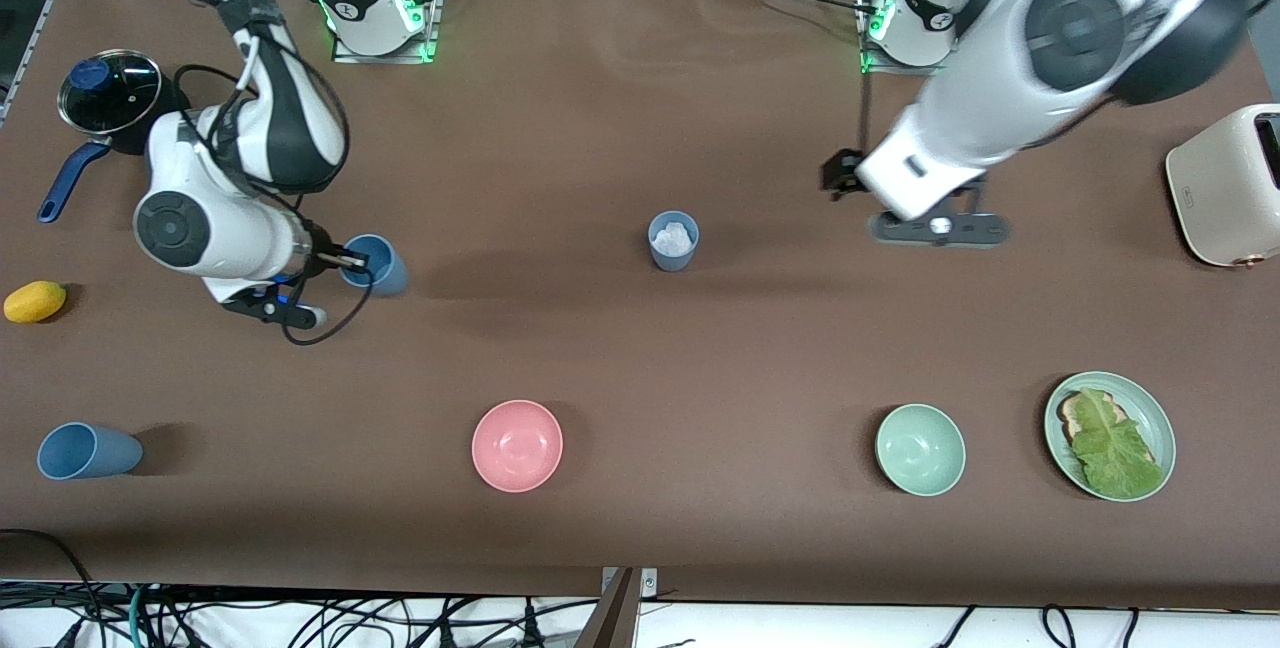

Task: Stack blue cups with both arms

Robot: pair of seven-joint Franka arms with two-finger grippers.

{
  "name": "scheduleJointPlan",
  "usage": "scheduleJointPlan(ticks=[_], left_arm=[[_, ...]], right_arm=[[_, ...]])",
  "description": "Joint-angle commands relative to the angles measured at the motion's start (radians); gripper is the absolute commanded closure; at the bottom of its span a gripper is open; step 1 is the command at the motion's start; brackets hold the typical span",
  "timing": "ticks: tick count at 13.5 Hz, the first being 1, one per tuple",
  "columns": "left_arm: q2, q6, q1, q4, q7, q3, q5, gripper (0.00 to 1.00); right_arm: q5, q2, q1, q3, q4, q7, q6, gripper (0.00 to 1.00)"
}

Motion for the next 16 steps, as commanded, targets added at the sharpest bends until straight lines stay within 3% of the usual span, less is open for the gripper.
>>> scheduleJointPlan(ticks=[1,4,6,8,10,13,16], left_arm=[[-0.068,-0.061,0.092,-0.004,0.120,-0.009,-0.005,0.00],[-0.093,-0.021,0.154,-0.049,0.317,0.029,-0.008,0.00],[-0.161,0.095,0.134,-0.189,0.346,0.113,-0.008,0.00],[-0.247,0.201,0.131,-0.300,0.332,0.124,-0.007,0.00],[-0.284,0.194,0.100,-0.337,0.335,0.142,-0.007,0.00],[-0.284,0.166,0.020,-0.330,0.344,0.239,-0.010,0.00],[-0.284,0.165,-0.018,-0.327,0.335,0.253,-0.008,0.00]], right_arm=[[0.030,0.000,0.098,0.004,0.065,0.172,-0.057,1.00],[0.055,0.001,0.224,0.004,0.108,0.376,-0.060,1.00],[0.089,0.026,0.316,0.004,0.169,0.531,-0.060,1.00],[0.125,0.066,0.402,0.004,0.241,0.671,-0.068,1.00],[0.132,0.107,0.469,0.004,0.307,0.794,-0.066,1.00],[0.176,0.181,0.548,0.004,0.416,0.915,-0.066,1.00],[0.199,0.241,0.577,0.004,0.504,0.966,-0.056,1.00]])
